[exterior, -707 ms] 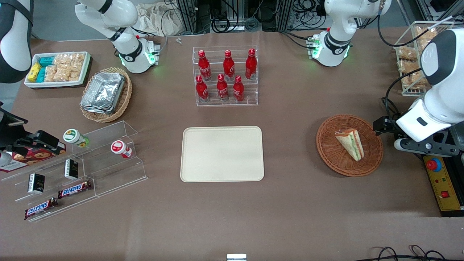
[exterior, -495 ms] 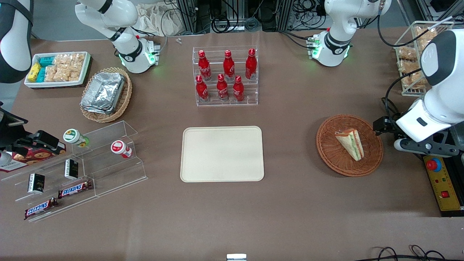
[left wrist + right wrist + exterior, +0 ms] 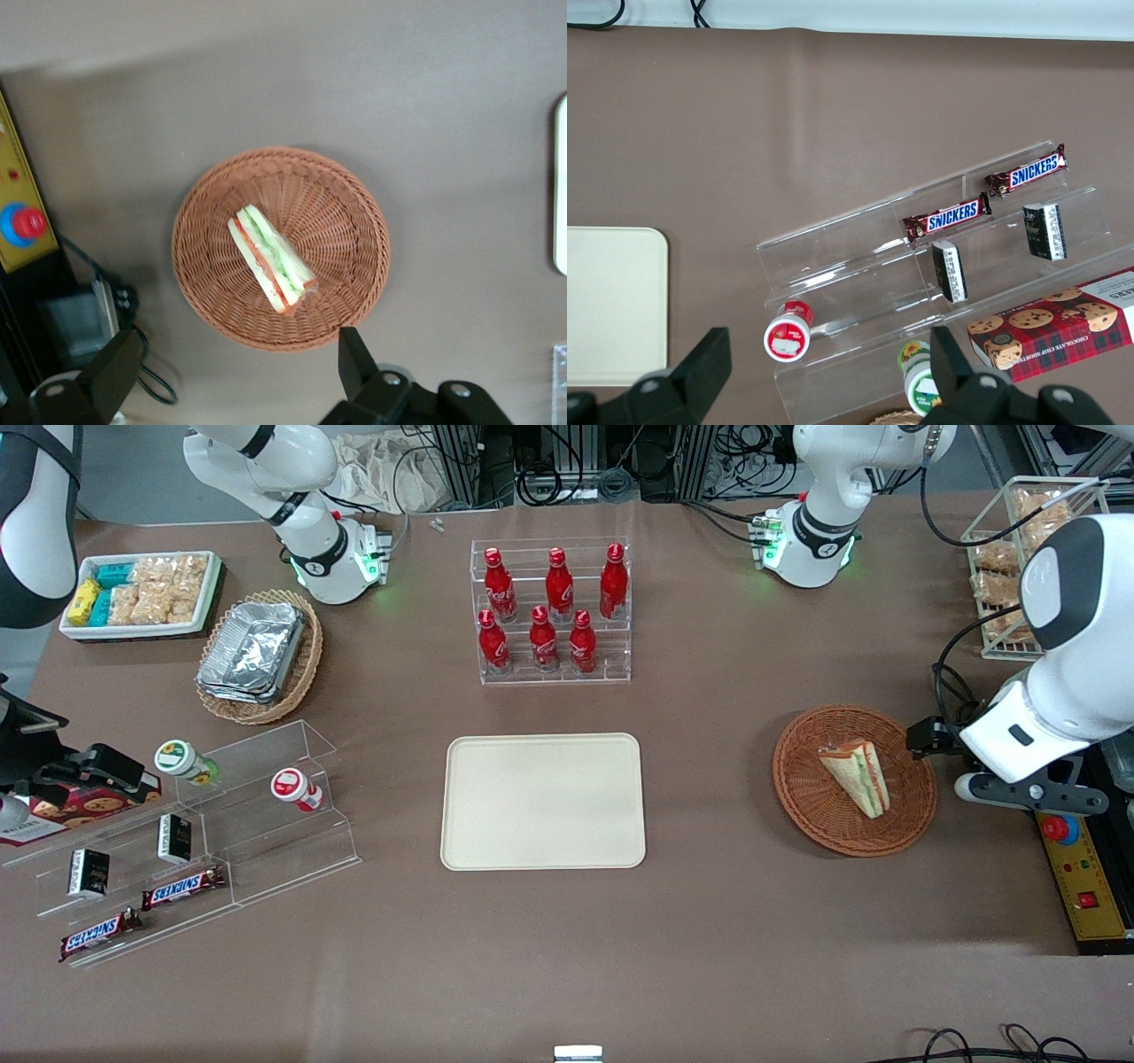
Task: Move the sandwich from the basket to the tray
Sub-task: 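Move the left gripper over the sandwich in the wicker basket and descend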
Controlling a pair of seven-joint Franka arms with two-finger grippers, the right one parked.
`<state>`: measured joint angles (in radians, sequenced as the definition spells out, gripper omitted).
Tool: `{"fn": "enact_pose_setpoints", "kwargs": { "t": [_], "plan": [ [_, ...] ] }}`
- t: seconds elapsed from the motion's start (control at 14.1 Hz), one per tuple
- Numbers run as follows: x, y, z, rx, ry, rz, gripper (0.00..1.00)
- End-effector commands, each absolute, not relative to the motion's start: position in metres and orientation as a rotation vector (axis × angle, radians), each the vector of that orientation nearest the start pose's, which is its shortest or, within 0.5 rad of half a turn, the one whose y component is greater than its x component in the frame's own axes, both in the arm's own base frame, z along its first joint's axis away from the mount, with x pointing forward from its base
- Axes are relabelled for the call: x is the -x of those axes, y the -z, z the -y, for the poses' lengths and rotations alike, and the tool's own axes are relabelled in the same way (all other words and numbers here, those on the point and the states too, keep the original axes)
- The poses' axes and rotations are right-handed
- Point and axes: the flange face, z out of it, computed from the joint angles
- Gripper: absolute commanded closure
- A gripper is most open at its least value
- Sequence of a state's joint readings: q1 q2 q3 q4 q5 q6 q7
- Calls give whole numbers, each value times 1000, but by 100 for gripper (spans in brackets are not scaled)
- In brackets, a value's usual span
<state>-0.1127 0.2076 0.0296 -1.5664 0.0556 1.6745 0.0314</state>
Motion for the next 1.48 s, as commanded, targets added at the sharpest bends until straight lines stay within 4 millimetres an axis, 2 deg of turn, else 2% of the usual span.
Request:
{"fn": "enact_pose_setpoints", "kwargs": {
  "t": [0.0, 0.21, 0.42, 0.57, 0.92, 1.41],
  "plan": [
    [-607, -480, 43, 3027, -219, -16, 0],
    [-588, -445, 39, 3017, -169, 96, 0],
    [-567, -407, 28, 3000, -101, 433, 0],
    [-558, -384, 29, 2981, -92, 538, 0],
    [-532, -318, 28, 2979, -81, 604, 0],
    [-529, -271, 27, 2956, -152, 631, 0]
  ]
}}
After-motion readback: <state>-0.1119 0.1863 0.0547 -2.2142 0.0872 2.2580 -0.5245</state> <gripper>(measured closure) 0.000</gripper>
